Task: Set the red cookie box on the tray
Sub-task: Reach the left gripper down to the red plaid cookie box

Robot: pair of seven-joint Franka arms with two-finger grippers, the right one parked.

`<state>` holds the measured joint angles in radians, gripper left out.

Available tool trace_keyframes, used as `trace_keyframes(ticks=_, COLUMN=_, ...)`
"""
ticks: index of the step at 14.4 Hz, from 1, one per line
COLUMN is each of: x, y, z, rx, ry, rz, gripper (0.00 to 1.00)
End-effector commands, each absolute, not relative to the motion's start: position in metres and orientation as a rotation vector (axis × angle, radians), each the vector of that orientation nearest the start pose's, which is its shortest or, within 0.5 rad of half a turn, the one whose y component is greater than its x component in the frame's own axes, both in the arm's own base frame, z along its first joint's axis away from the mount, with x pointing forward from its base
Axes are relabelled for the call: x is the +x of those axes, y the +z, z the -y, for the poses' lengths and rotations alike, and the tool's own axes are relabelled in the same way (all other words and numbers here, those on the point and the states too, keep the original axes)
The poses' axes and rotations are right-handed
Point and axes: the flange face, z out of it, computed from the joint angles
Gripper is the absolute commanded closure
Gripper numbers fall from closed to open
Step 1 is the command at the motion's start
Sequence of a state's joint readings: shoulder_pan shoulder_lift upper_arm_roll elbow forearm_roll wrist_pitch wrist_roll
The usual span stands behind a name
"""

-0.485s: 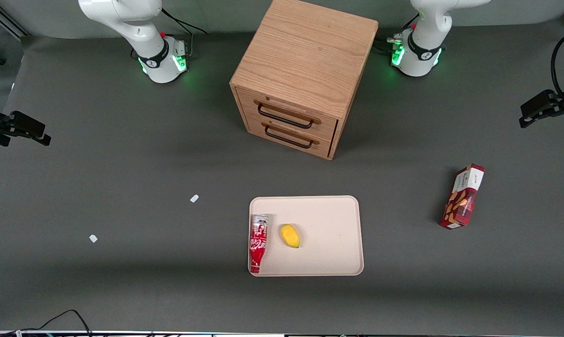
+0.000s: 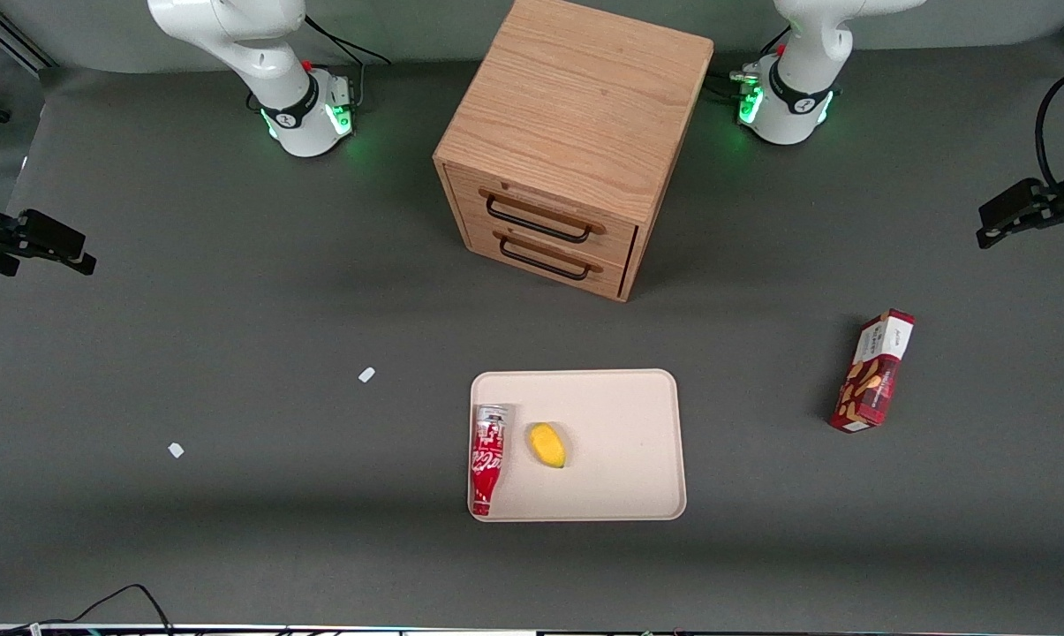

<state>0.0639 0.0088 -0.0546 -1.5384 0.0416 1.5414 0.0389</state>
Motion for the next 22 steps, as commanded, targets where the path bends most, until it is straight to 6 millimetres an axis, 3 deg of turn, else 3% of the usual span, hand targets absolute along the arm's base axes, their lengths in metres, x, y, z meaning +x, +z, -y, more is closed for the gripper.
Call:
trace_keyframes(ticks=1, x=0.571, y=0.602, z=-0.015, rx=-3.085, ry=0.072, rz=-0.112, gripper=0.0)
trace_keyframes(ticks=3, x=0.585, y=0.571, z=-0.027, rx=-3.059, ry=0.159, rz=-0.27, gripper=0.0)
trace_keyframes(ticks=6, x=0.608, y=0.521, z=-0.04, rx=-3.046, ry=0.236, rz=-0.278, gripper=0.0)
trace_keyframes(ticks=9, x=0.624, y=0.457, z=-0.035, rx=-3.013, ry=0.219, rz=-0.439, gripper=0.0)
trace_keyframes(ticks=13, x=0.617, y=0.382, z=-0.039, rx=-2.995, ry=0.117, rz=-0.569, gripper=0.0)
trace_keyframes(ticks=16, x=0.6, y=0.325, z=-0.042, rx=-2.989, ry=0.049, rz=-0.655, gripper=0.0)
trace_keyframes(ticks=22, x=0.584, y=0.24, z=-0.043, rx=-2.966, ry=-0.045, rz=-0.735, gripper=0.0)
